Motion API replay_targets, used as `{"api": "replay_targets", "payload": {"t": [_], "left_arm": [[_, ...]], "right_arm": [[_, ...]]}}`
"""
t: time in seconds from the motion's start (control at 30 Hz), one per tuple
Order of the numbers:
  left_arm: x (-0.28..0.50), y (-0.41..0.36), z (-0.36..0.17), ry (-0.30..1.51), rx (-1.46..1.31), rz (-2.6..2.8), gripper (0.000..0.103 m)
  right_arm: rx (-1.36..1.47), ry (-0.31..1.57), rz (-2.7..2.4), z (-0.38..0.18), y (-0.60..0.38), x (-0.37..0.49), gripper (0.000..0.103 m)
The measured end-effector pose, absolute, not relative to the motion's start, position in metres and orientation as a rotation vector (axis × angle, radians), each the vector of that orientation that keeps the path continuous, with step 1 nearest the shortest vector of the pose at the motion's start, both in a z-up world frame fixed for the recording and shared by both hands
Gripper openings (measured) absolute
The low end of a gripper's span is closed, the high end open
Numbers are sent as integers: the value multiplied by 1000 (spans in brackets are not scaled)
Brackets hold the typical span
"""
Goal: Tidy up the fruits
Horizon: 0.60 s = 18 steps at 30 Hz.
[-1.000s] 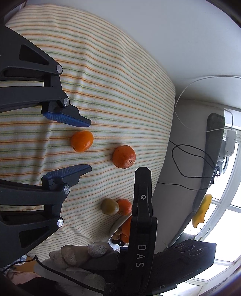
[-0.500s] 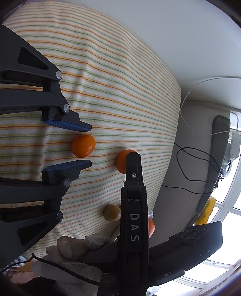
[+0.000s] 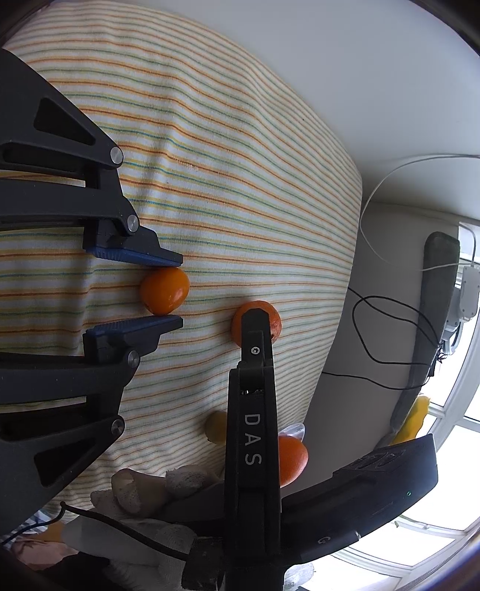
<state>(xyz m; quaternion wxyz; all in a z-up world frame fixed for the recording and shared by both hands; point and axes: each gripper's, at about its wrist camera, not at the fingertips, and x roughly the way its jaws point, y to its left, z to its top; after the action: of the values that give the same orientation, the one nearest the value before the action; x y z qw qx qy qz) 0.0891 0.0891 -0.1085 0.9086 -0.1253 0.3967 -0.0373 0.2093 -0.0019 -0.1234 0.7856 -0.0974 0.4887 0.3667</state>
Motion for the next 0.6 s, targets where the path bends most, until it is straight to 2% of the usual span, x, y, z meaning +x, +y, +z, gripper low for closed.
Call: {"api": "replay_targets", "payload": {"t": [0.6], "left_arm": [[79,85,-97,788,-237,-66,24]], "right_arm": [[-180,1011,818,-108,-24,196,40]]}}
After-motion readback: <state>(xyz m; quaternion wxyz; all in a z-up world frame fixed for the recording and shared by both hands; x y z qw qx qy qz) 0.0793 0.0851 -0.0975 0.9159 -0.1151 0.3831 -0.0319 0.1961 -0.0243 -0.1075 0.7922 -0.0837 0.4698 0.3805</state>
